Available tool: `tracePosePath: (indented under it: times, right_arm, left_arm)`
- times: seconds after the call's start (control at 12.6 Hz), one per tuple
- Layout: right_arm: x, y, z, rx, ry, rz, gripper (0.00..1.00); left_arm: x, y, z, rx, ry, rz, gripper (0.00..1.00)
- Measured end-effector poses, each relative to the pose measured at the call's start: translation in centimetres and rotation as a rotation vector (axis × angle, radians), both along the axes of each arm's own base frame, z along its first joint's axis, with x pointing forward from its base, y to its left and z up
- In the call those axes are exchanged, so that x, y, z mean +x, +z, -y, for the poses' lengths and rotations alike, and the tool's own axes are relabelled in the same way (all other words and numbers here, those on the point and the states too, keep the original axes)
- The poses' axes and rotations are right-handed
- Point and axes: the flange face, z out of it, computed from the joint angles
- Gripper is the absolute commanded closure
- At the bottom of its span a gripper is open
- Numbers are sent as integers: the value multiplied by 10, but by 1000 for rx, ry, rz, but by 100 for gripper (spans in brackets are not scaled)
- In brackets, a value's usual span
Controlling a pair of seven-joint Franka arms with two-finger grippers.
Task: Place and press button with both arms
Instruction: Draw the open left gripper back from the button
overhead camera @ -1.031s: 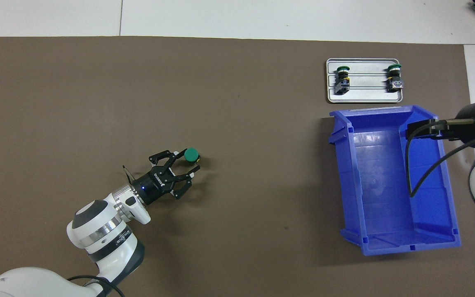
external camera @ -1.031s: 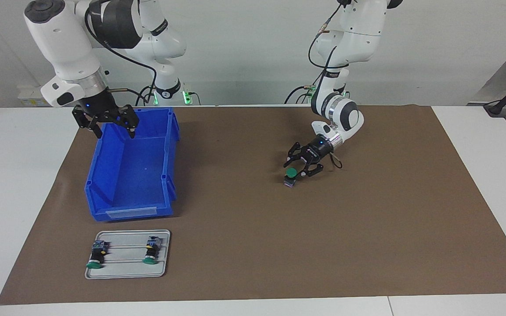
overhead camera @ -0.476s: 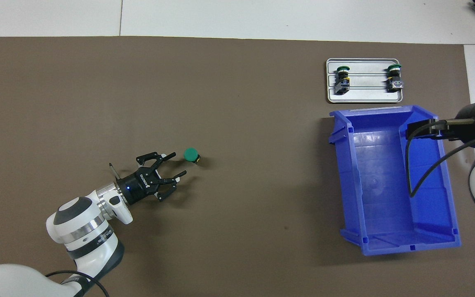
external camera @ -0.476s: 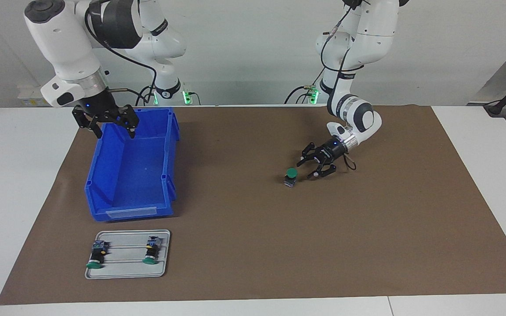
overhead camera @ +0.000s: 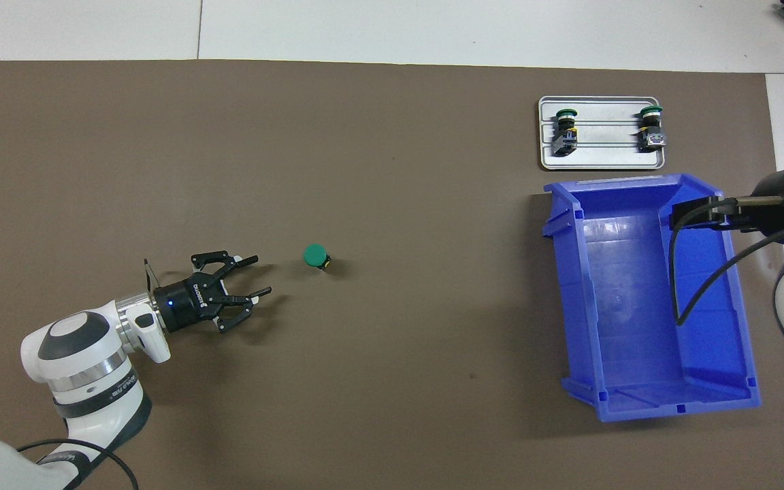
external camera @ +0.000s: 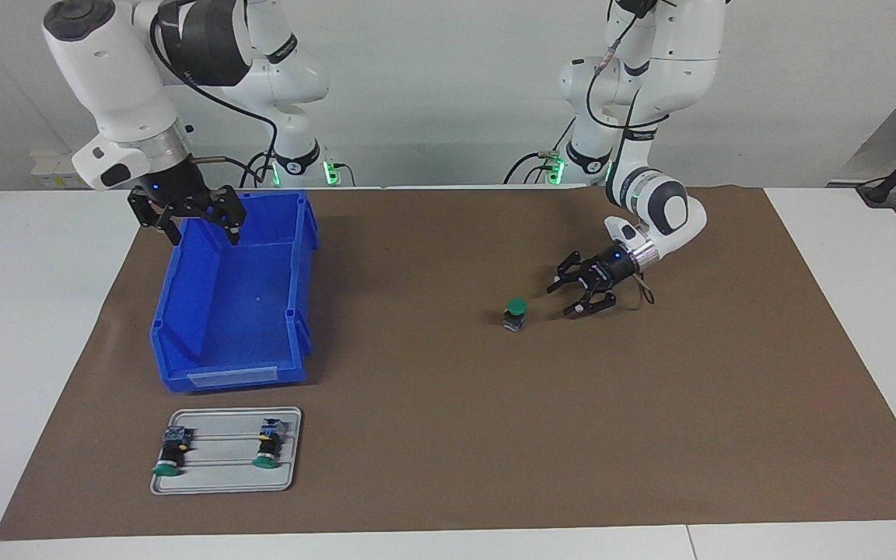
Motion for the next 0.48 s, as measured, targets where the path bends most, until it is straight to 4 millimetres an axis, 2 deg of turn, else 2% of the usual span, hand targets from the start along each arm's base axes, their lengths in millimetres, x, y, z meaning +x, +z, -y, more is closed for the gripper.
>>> tracePosePath:
  times: [0.24,0.4,0.48]
  right_arm:
    - [0,0,0,0,0,0,1]
    - [0,0,0,0,0,0,1]
    - [0,0,0,0,0,0,1]
  left_arm:
    - [12,12,-21,17,-5,-49,38]
    - [23,23,-29,24,-10,-99,38]
    - [27,30,-31,31,-11,-129,41]
